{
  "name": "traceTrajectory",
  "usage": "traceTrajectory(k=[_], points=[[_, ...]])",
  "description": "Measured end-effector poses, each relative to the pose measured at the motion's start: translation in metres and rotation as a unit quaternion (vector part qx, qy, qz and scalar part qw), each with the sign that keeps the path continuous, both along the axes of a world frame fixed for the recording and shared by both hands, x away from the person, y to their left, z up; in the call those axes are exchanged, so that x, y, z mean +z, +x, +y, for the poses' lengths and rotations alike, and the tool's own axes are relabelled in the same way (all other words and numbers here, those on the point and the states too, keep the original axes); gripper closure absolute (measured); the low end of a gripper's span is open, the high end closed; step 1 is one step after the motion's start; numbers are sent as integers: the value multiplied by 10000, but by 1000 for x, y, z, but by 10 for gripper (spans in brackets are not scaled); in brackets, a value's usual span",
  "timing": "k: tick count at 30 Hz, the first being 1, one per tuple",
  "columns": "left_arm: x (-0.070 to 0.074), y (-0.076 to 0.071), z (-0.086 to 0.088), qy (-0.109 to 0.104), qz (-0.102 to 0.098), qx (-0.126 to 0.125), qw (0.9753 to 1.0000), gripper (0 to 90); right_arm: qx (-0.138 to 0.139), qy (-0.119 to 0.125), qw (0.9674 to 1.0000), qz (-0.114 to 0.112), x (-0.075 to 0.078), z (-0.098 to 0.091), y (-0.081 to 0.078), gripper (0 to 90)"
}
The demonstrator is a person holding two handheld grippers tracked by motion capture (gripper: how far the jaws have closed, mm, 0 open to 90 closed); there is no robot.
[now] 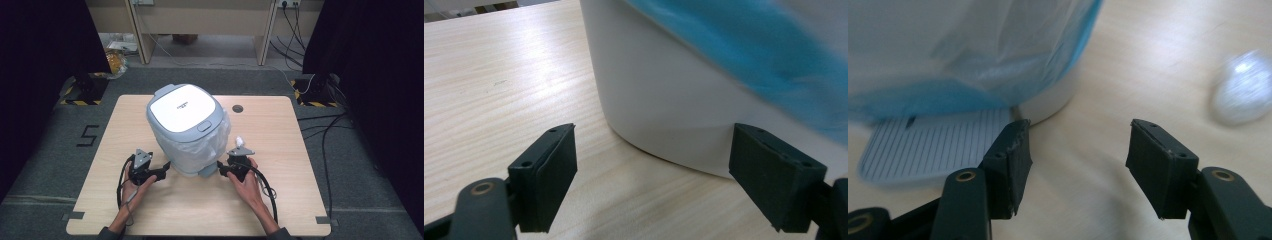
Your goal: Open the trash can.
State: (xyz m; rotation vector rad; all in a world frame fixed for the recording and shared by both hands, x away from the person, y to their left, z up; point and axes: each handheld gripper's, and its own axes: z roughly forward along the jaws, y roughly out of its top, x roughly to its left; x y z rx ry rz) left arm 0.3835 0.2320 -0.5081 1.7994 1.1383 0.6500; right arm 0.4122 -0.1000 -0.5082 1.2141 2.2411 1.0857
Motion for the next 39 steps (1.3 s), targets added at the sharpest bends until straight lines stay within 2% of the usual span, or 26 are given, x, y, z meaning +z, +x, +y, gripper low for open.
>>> traceTrajectory(k=[3,7,8,9,12,13,15,18,20,22,24,27,29,31,35,36,39], points=[[0,2,0,21,-23,60,10000,232,80,297,9993,195,-5,3,-11,405],[1,3,1,-13,-40,52,10000,234,108,384,9988,289,-5,6,-20,321],[0,4,1,-26,-43,58,10000,228,187,390,9985,323,-4,4,-22,243],[0,4,2,-40,-48,62,10000,223,190,408,9983,367,-4,1,-21,234],[-1,6,3,-56,-22,79,10000,207,-67,464,9987,212,1,-15,-13,251],[-1,7,3,-23,-23,118,9999,206,-118,500,9984,226,1,-18,-10,251],[-1,10,4,-22,-33,177,9998,205,-131,521,9983,238,0,-21,-4,250],[-3,17,8,-99,-18,252,9996,206,-52,584,9979,272,-4,-12,-1,250],[-5,20,11,-223,-11,205,9995,206,14,581,9978,324,-8,-4,-4,244],[-6,23,12,-321,38,192,9993,204,74,445,9985,322,-10,3,-7,271],[-6,24,12,-308,58,186,9993,207,19,463,9986,251,-9,6,-8,285],[-5,27,11,-276,41,194,9994,234,-19,636,9970,436,-10,7,-9,317],[-5,32,10,-290,57,225,9993,260,2,639,9968,473,-10,10,-11,349],[-5,37,10,-296,37,270,9992,289,57,757,9955,561,-9,14,-15,367],[-5,44,10,-249,89,288,9992,310,209,796,9950,566,-10,26,-22,353],[-7,49,11,-273,118,268,9992,302,295,857,9943,563,-9,29,-25,287],[-8,54,12,-320,170,198,9991,281,328,928,9936,563,-8,30,-25,234]])
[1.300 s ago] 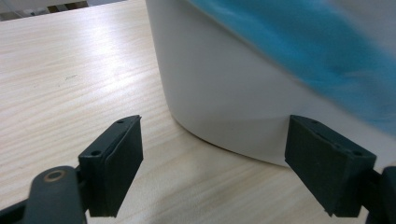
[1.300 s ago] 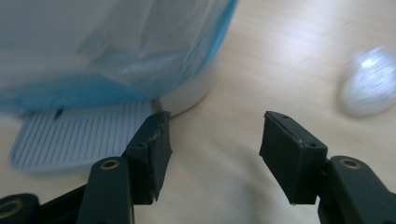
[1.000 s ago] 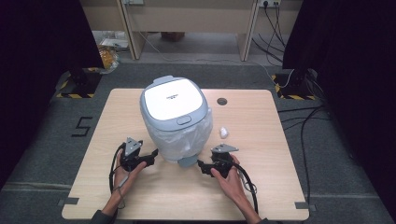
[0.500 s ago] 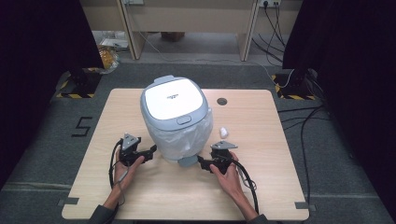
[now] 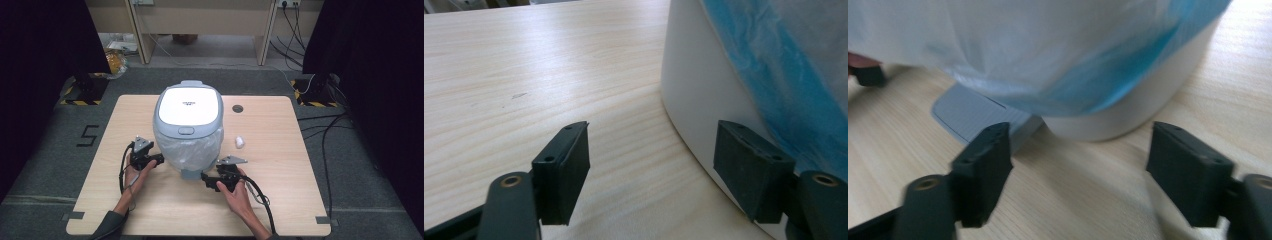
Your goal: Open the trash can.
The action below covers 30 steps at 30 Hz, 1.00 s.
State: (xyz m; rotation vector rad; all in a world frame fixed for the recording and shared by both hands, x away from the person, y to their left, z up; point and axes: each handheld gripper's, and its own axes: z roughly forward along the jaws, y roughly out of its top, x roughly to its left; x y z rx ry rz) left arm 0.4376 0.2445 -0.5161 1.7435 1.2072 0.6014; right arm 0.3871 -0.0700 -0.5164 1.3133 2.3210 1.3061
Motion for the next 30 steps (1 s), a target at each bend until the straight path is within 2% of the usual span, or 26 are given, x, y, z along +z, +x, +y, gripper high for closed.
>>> traceTrajectory(k=[1,5,9,12,14,15,17,19,20,21,22,24,27,28,30], points=[[-1,4,1,-49,33,-11,10000,272,9,141,9999,67,0,-1,2,228],[-3,7,2,-74,40,8,10000,274,22,265,9996,42,0,-1,3,209],[-3,9,4,-88,36,58,9999,281,66,338,9993,112,-1,4,5,197],[-3,7,8,-113,50,60,9999,228,58,312,9995,93,-1,5,4,208],[-3,0,11,-39,6,94,9999,226,39,183,9998,-2,2,2,3,206],[-3,-5,14,-80,5,114,9999,225,28,165,9998,-59,4,-3,2,207],[-2,-16,18,-163,10,109,9998,226,-79,266,9996,-82,8,-14,-1,208],[2,-29,19,-132,-43,29,9999,226,-154,198,9996,-153,13,-27,-3,209],[2,-29,19,-132,-43,29,9999,227,-154,198,9996,-153,13,-27,-3,209],[4,-38,18,-137,-80,-56,9999,229,-329,102,9991,-263,17,-42,-5,209],[7,-51,16,-125,-136,-172,9997,232,-373,84,9988,-293,18,-47,-5,210],[10,-65,11,-138,-182,-343,9992,239,-471,53,9983,-329,21,-59,-5,210],[12,-84,1,-148,-214,-619,9977,249,-647,-3,9969,-437,24,-72,-4,201],[12,-84,1,-148,-214,-619,9977,255,-647,-3,9969,-437,24,-72,-4,201],[14,-98,-12,-182,-239,-951,9950,264,-709,-106,9963,-485,23,-82,-2,170]])
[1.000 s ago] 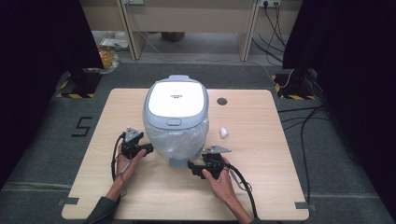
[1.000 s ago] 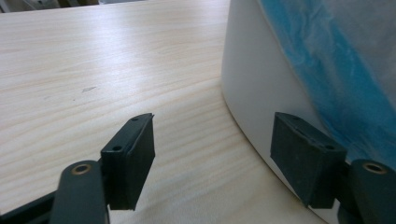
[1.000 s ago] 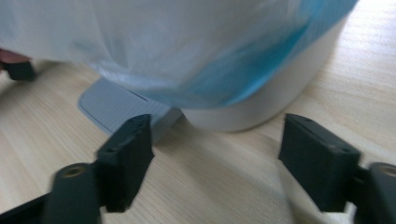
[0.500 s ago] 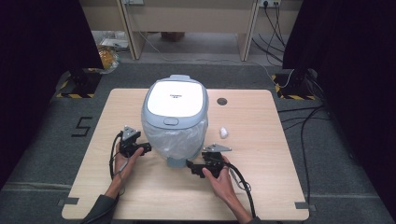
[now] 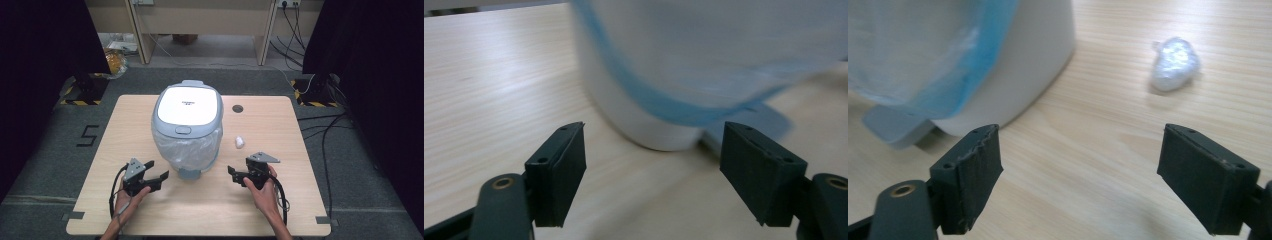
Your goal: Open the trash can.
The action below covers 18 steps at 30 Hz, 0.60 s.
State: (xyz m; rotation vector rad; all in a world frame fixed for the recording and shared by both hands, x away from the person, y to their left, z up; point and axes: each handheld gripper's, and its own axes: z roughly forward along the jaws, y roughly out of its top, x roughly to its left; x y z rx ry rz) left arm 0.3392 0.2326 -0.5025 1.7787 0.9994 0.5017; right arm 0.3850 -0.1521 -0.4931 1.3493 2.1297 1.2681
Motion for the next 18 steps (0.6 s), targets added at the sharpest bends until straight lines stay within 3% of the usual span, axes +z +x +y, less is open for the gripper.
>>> traceTrajectory(k=[6,16,18], points=[[1,-12,-30,143,-104,-578,9982,284,-87,-22,10000,18,-3,-9,1,163],[-3,-10,-59,292,-98,-919,9953,283,-82,-105,9999,48,-7,-11,3,162],[-3,-8,-71,353,-85,-1057,9937,284,-119,-106,9999,59,-7,-13,3,162]])
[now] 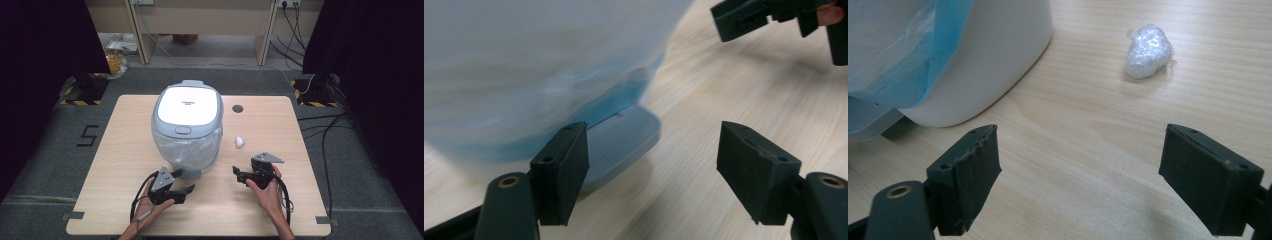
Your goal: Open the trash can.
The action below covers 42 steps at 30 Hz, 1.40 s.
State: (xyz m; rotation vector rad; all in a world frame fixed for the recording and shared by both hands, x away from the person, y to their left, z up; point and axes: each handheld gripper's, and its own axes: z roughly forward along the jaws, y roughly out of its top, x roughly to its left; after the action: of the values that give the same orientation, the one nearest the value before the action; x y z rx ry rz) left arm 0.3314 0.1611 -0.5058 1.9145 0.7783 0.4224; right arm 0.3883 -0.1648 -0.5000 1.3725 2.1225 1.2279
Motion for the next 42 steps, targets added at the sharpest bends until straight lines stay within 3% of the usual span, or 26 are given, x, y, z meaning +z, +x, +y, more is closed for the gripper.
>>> traceTrajectory(k=[5,8,15,22,38,42], points=[[-2,2,-16,199,44,-162,9997,283,-52,-31,10000,-9,0,-4,2,163],[-4,4,-19,286,73,-159,9994,279,-70,-16,10000,-7,0,-6,2,165],[-6,4,-23,510,-70,-11,9987,264,-50,-21,10000,12,0,-9,3,170],[-7,4,-23,583,-79,-62,9982,270,10,-44,10000,36,1,-8,2,174],[-9,9,-21,651,127,-229,9975,271,11,-78,10000,50,1,-10,3,176],[-12,8,-24,815,119,-235,9963,271,2,-79,9999,81,1,-11,4,176]])
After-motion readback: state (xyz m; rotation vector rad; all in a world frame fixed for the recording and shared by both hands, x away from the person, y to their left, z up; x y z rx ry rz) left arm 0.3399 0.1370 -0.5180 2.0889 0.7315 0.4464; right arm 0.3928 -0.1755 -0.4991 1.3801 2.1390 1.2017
